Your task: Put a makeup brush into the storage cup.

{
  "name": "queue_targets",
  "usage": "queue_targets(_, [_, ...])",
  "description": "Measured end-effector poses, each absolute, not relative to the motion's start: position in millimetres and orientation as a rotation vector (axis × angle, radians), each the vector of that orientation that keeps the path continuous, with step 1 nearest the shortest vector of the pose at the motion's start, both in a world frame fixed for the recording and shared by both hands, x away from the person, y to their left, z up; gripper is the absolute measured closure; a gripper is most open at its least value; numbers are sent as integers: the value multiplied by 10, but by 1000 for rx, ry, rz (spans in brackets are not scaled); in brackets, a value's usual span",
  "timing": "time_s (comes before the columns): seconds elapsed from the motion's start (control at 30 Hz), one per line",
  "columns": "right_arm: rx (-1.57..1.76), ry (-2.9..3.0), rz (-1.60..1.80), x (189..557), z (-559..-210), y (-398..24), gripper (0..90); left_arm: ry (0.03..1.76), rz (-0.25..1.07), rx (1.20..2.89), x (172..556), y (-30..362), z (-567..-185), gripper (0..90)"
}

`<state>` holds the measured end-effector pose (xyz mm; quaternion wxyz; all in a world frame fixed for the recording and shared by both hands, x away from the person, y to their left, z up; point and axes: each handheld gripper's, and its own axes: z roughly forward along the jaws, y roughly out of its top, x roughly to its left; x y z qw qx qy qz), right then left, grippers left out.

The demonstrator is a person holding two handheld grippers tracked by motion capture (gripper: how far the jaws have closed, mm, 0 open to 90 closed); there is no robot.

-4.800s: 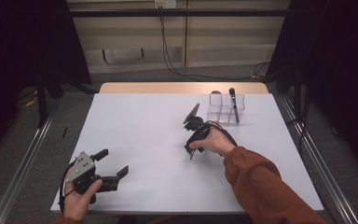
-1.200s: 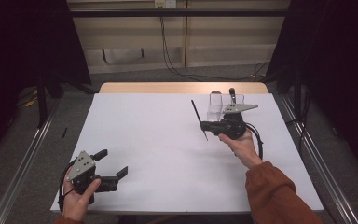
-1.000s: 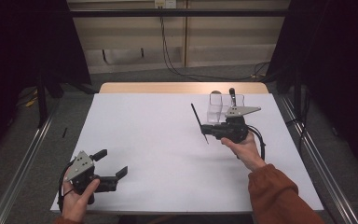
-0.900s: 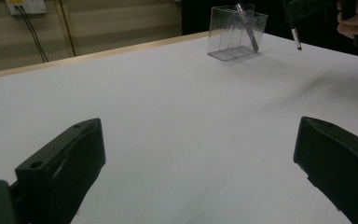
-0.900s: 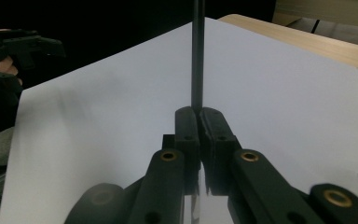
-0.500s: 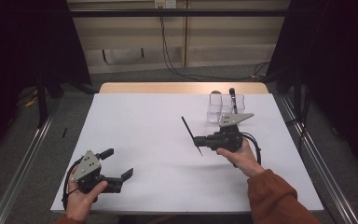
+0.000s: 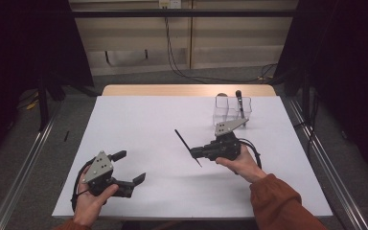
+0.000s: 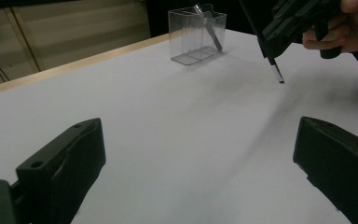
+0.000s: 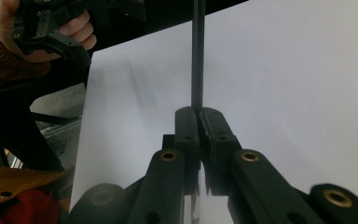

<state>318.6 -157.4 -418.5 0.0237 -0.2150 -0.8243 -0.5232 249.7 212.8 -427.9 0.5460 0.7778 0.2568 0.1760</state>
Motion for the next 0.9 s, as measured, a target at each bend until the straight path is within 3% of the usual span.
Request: queue_targets(0.9, [-430,-2720,-1275,3198,-4070,-1314,866,502,334,1952,2647,1735,-4117,36])
